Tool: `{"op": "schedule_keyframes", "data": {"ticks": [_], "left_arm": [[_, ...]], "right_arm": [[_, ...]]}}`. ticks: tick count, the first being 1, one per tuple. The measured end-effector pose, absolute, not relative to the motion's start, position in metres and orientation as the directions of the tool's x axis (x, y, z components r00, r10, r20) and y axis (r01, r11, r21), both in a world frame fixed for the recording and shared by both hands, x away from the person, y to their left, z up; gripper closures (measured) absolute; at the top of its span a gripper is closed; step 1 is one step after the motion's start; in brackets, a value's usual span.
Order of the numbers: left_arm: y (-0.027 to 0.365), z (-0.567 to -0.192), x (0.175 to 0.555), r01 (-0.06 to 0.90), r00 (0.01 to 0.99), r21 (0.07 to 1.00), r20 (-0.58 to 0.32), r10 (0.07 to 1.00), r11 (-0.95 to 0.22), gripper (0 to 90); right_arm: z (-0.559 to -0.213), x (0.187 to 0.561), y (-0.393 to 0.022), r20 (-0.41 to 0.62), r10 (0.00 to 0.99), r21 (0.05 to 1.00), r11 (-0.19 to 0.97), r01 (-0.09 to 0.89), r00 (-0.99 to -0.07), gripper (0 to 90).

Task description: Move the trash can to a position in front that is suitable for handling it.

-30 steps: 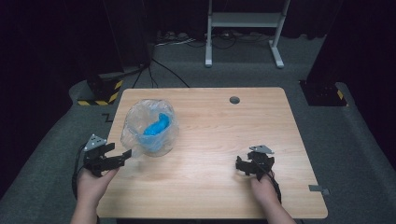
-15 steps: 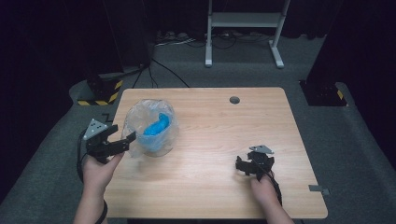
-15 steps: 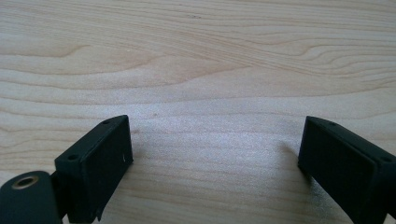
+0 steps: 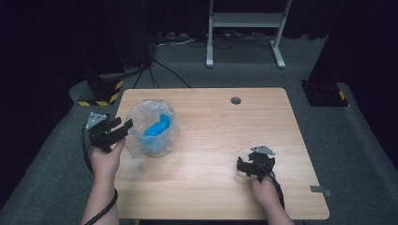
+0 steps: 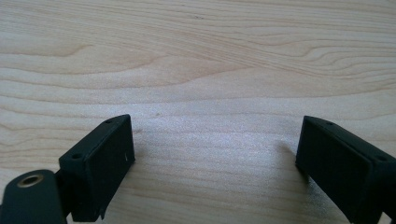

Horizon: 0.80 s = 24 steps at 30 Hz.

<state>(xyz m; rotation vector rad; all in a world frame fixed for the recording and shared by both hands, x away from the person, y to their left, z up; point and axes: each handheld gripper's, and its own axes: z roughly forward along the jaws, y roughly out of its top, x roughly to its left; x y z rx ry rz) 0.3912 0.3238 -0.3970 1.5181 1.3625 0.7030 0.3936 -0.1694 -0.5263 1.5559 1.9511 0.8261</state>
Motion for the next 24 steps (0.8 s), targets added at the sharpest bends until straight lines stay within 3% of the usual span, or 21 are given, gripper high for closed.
{"op": "schedule_keyframes", "data": {"ticks": [14, 24], "left_arm": [[0.327, -0.409, 0.399, 0.481, 0.209, 0.87, -0.235, 0.949, 0.109, 69.2], [0.325, -0.408, 0.398, 0.48, 0.213, 0.871, -0.233, 0.949, 0.106, 71.3]], "right_arm": [[-0.526, 0.393, -0.169, -0.013, 0.974, 0.729, 0.164, 0.665, -0.226, 12.8], [-0.526, 0.393, -0.169, -0.015, 0.972, 0.73, 0.171, 0.662, -0.234, 12.9]]}}
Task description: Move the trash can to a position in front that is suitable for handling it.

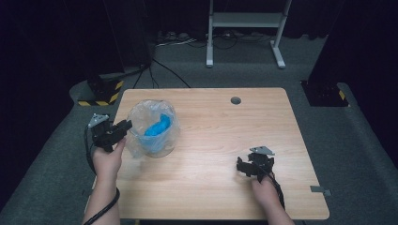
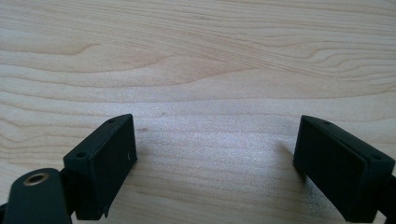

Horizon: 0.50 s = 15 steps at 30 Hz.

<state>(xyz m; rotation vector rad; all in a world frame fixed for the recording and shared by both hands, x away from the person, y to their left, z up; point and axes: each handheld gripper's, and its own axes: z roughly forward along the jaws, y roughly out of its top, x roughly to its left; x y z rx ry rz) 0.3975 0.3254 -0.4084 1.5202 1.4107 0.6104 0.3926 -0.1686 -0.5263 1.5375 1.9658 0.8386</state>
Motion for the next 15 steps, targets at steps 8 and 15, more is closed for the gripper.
{"op": "schedule_keyframes", "data": {"ticks": [8, 15], "left_arm": [[0.31, -0.406, 0.396, 0.485, 0.257, 0.873, -0.199, 0.946, 0.051, 73.1], [0.29, -0.403, 0.391, 0.496, 0.314, 0.868, -0.165, 0.935, -0.013, 73.6]], "right_arm": [[-0.526, 0.392, -0.168, -0.011, 0.972, 0.729, 0.17, 0.663, -0.236, 12.9], [-0.526, 0.393, -0.168, -0.011, 0.971, 0.729, 0.17, 0.663, -0.238, 12.8]]}}
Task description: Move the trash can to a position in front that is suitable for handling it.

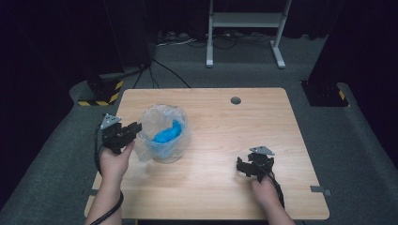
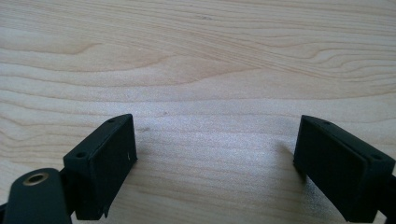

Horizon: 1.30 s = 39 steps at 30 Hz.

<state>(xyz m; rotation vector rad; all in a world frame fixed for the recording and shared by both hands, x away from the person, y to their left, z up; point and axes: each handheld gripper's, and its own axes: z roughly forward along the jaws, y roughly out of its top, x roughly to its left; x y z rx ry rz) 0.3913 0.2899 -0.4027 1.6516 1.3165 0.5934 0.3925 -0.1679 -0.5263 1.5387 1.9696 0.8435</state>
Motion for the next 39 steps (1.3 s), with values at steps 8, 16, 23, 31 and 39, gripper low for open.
{"op": "schedule_keyframes", "data": {"ticks": [8, 16, 23, 31, 39], "left_arm": [[0.256, -0.401, 0.381, 0.5, 0.403, 0.864, -0.172, 0.899, -0.059, 72.5], [0.21, -0.399, 0.366, 0.467, 0.507, 0.87, -0.117, 0.854, -0.158, 71.7], [0.196, -0.383, 0.353, 0.408, 0.522, 0.91, -0.168, 0.836, -0.072, 58.4], [0.214, -0.381, 0.34, 0.428, 0.499, 0.901, -0.174, 0.849, -0.066, 52.8], [0.202, -0.386, 0.333, 0.452, 0.492, 0.881, -0.114, 0.863, -0.141, 49.9]], "right_arm": [[-0.526, 0.393, -0.168, -0.012, 0.97, 0.729, 0.174, 0.662, -0.242, 12.8], [-0.526, 0.391, -0.168, -0.016, 0.97, 0.729, 0.179, 0.661, -0.244, 13.1], [-0.522, 0.388, -0.162, -0.07, 0.959, 0.723, 0.238, 0.648, -0.273, 13.0], [-0.467, 0.377, -0.154, 0.004, 0.919, 0.841, 0.211, 0.499, -0.394, 13.4], [-0.412, 0.372, -0.142, 0.033, 0.862, 0.913, 0.18, 0.366, -0.506, 15.7]]}}
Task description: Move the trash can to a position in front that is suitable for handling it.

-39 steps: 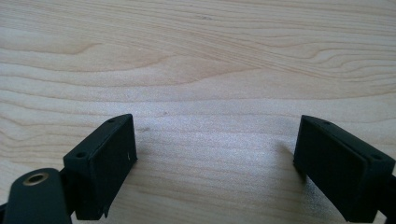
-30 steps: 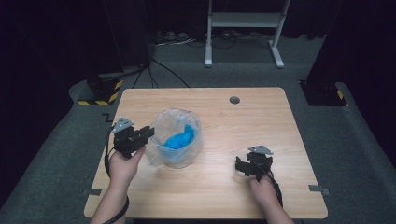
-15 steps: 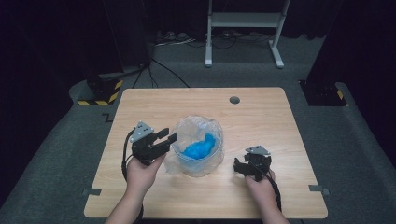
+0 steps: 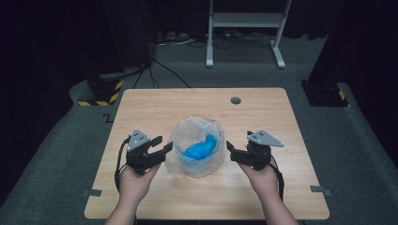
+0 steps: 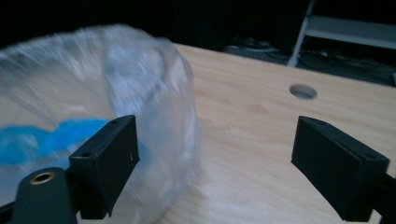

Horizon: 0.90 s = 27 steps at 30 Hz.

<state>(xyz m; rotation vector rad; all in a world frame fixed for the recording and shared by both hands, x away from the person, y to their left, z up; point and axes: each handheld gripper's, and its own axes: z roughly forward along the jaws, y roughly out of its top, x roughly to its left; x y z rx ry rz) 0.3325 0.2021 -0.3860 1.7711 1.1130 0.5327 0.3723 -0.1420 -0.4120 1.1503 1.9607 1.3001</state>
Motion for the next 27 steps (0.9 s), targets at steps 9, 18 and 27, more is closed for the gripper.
{"op": "schedule_keyframes", "data": {"ticks": [9, 18, 27], "left_arm": [[0.187, -0.384, 0.339, 0.457, 0.428, 0.882, -0.107, 0.897, -0.113, 52.7], [0.181, -0.397, 0.339, 0.47, 0.446, 0.869, -0.079, 0.891, -0.158, 59.8], [0.178, -0.401, 0.341, 0.453, 0.474, 0.879, -0.094, 0.876, -0.151, 66.3]], "right_arm": [[-0.39, 0.393, -0.126, 0.135, 0.822, 0.935, 0.079, 0.346, -0.553, 48.3], [-0.407, 0.411, -0.099, 0.124, 0.819, 0.897, 0.149, 0.417, -0.561, 66.4], [-0.408, 0.389, -0.096, 0.032, 0.844, 0.901, 0.208, 0.381, -0.536, 76.3]]}}
